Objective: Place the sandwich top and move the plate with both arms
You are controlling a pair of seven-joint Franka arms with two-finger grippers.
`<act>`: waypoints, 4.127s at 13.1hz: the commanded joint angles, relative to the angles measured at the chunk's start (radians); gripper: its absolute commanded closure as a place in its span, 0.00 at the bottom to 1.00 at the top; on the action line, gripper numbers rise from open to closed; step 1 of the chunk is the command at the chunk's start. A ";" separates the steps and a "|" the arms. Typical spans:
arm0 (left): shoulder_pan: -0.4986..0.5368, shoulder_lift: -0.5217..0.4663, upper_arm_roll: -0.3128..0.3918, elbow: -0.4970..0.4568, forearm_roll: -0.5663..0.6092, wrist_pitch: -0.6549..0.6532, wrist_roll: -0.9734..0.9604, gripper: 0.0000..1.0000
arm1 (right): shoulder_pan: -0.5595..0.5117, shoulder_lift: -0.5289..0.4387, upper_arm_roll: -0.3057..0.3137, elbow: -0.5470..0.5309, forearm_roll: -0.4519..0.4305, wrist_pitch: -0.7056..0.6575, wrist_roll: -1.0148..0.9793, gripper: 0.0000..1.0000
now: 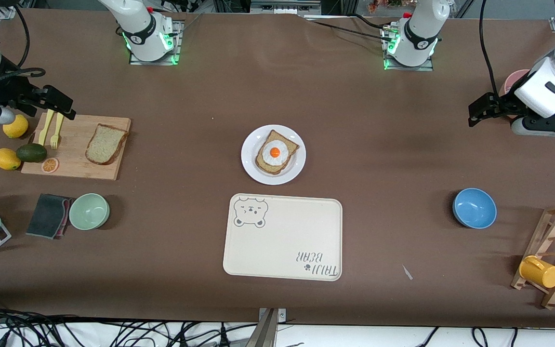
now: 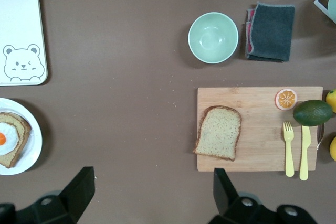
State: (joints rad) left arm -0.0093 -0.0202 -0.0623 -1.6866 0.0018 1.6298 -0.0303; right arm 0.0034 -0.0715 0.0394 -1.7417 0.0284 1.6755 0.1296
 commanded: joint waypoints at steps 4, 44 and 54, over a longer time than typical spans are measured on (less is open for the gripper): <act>0.003 0.000 0.001 0.010 -0.013 -0.015 -0.002 0.00 | 0.000 -0.014 0.002 -0.013 -0.015 0.001 0.001 0.00; 0.003 0.000 0.001 0.010 -0.011 -0.015 -0.002 0.00 | 0.021 -0.004 0.178 -0.575 -0.406 0.444 0.257 0.00; 0.003 0.000 0.001 0.010 -0.011 -0.015 -0.002 0.00 | 0.017 0.269 0.174 -0.544 -0.610 0.498 0.674 0.01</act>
State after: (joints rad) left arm -0.0092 -0.0199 -0.0623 -1.6866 0.0018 1.6298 -0.0303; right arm 0.0279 0.1402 0.2104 -2.3114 -0.5546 2.1675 0.7481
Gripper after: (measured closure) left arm 0.000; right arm 0.013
